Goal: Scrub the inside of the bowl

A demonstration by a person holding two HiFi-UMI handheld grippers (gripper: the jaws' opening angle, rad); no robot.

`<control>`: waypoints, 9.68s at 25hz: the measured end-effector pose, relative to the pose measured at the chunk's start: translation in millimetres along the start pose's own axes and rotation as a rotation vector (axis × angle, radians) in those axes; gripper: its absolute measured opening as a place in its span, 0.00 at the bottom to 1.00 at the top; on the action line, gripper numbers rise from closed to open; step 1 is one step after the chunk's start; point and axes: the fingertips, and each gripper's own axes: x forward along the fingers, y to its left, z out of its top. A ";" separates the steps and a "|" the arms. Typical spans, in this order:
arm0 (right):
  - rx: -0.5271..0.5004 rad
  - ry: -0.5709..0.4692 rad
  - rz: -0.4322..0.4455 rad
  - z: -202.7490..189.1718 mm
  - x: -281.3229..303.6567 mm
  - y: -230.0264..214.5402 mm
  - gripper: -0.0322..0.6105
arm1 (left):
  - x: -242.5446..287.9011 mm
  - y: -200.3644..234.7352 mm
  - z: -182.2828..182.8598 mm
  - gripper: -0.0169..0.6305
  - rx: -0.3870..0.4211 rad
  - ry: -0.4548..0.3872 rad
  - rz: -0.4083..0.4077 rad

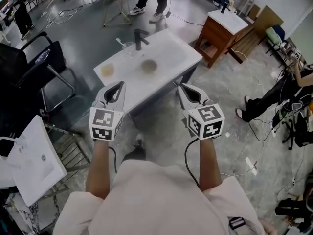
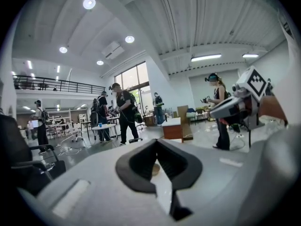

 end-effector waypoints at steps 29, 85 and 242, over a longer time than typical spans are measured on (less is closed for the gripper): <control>0.042 0.189 0.040 -5.6 278.6 -36.8 0.13 | 168.0 202.0 -84.6 0.13 -0.060 0.139 -0.012; -0.181 0.860 0.602 -272.6 502.7 -110.0 0.36 | 277.9 280.5 -358.0 0.59 -0.639 0.682 0.588; 0.313 -0.092 0.891 -19.6 246.0 -39.3 0.08 | 201.4 4.9 -103.6 0.45 -0.119 0.346 -0.888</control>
